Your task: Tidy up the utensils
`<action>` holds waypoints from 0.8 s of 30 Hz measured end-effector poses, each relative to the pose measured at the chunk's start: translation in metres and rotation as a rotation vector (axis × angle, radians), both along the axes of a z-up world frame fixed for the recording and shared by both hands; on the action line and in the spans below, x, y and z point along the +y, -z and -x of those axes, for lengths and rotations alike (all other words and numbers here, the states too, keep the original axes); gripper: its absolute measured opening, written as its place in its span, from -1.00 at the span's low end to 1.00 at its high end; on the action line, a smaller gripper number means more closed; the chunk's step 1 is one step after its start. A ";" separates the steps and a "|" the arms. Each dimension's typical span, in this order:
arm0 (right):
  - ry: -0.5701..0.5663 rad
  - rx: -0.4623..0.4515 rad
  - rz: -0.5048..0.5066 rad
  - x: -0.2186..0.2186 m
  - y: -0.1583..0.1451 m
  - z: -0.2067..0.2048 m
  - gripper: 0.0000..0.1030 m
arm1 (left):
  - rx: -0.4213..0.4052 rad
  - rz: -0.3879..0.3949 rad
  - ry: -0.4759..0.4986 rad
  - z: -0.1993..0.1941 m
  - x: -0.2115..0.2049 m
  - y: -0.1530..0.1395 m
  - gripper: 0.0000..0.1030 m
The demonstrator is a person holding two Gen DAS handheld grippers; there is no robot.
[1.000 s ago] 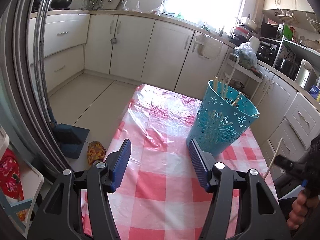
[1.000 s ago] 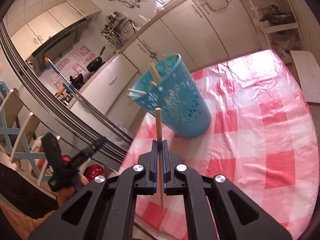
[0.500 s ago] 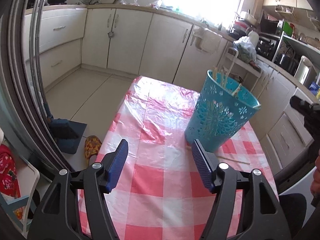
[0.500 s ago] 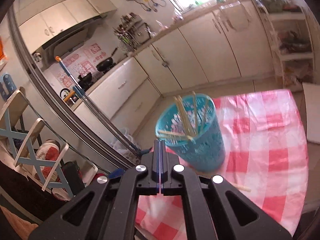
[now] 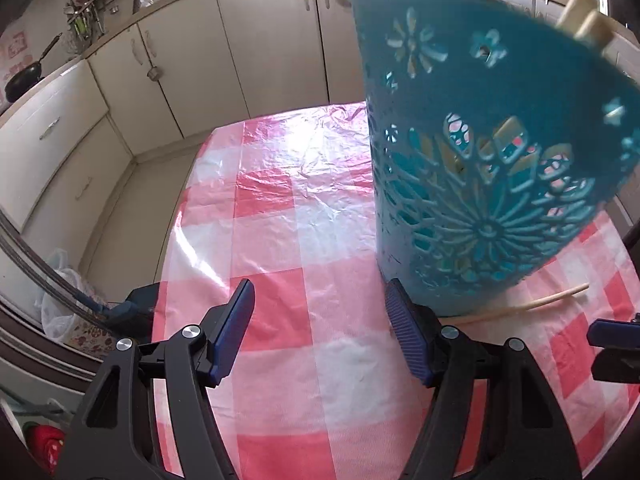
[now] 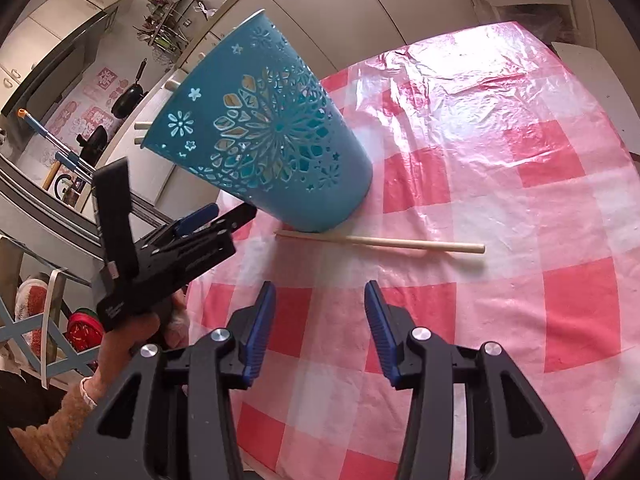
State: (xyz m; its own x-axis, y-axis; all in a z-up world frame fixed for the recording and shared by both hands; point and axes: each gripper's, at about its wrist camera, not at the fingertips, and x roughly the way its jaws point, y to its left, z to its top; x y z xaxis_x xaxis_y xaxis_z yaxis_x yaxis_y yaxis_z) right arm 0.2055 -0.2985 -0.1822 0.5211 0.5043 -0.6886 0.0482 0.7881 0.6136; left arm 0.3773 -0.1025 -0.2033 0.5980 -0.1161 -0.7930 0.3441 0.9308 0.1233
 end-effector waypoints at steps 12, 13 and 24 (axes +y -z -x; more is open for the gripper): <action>0.092 0.053 -0.086 -0.026 0.023 0.003 -0.10 | 0.049 -0.125 0.233 0.020 -0.026 0.019 0.25; 0.100 0.053 -0.084 -0.028 0.023 0.003 -0.10 | 0.058 -0.129 0.276 0.029 -0.029 0.019 0.25; 0.097 0.064 0.159 -0.015 0.016 0.002 -0.21 | 0.189 -0.036 0.671 0.159 -0.061 0.017 0.25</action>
